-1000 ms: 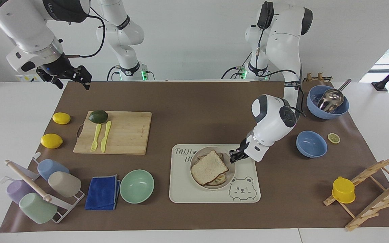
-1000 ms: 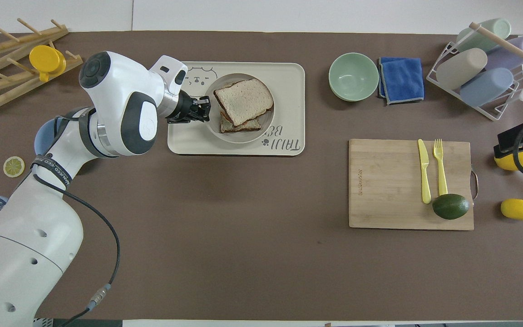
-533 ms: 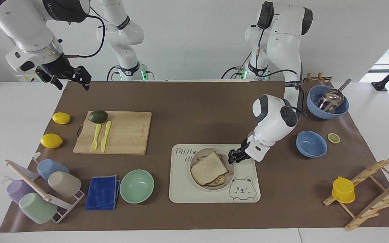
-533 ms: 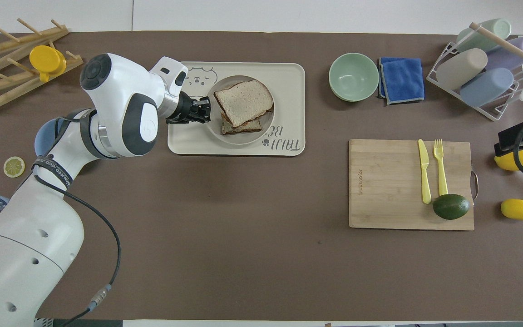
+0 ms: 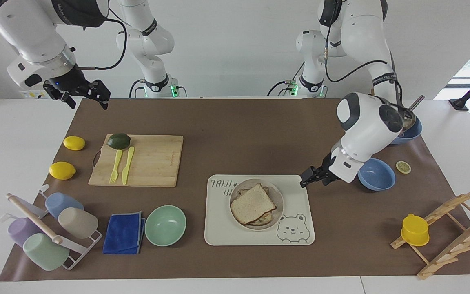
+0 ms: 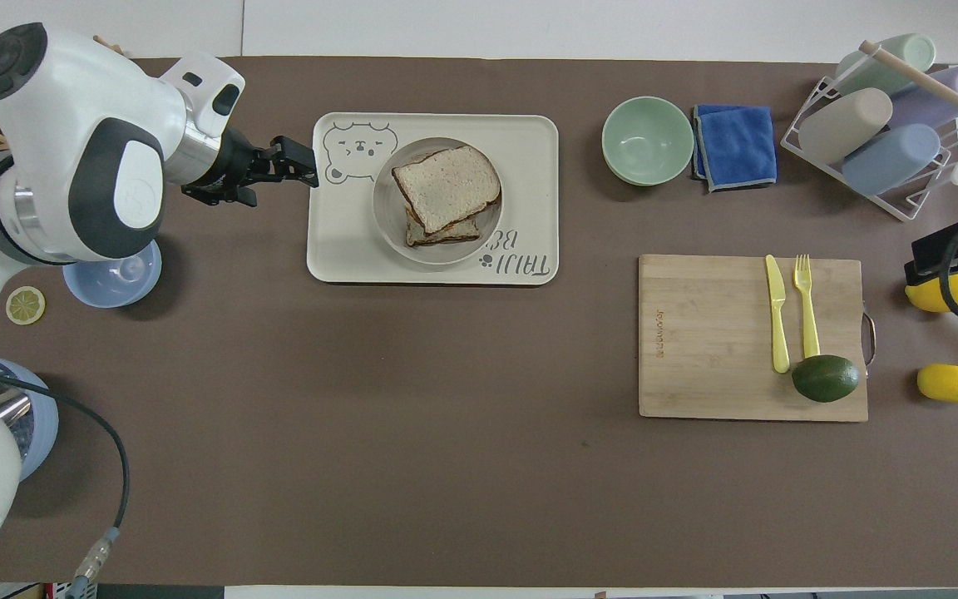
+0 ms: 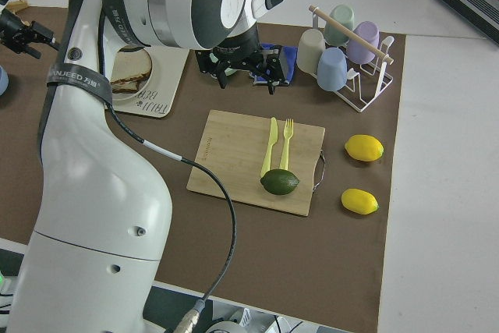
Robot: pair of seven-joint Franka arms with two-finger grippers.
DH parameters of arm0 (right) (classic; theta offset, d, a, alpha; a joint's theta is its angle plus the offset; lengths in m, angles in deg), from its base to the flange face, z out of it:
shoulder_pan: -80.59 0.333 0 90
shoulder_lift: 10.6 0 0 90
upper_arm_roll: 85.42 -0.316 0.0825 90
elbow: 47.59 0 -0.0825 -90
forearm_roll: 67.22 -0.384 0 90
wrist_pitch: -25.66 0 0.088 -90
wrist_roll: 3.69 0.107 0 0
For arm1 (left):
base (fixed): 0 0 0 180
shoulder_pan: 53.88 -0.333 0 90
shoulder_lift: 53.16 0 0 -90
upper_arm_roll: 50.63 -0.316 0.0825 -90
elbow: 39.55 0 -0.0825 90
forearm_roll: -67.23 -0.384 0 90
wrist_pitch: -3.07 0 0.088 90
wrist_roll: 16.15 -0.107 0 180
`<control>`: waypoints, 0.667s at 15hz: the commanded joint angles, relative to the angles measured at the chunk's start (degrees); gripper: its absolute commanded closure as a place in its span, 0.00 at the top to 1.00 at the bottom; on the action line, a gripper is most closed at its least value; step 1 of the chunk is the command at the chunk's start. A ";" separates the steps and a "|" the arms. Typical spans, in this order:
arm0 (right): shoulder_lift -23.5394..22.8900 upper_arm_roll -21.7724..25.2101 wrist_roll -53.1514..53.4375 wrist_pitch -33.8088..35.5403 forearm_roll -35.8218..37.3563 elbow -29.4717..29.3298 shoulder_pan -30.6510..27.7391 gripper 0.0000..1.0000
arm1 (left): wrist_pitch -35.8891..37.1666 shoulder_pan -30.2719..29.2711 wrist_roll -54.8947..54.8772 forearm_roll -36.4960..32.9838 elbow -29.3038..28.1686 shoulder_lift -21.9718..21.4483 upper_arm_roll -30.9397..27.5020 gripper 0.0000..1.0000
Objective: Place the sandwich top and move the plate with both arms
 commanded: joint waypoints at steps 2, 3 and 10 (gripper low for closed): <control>-0.35 -0.11 0.78 -0.45 -0.36 -0.56 0.06 1.00 | 5.95 0.39 -0.22 -9.21 -1.40 -7.30 -0.30 1.00; -0.35 -0.11 0.78 -0.45 -0.27 -0.56 0.06 1.00 | 7.53 0.13 -0.31 -9.75 -1.49 -8.88 -0.30 1.00; -0.35 -0.11 0.86 -0.46 -0.27 -0.56 0.06 1.00 | 25.10 -1.10 -0.49 -14.15 -1.84 -20.40 -0.21 1.00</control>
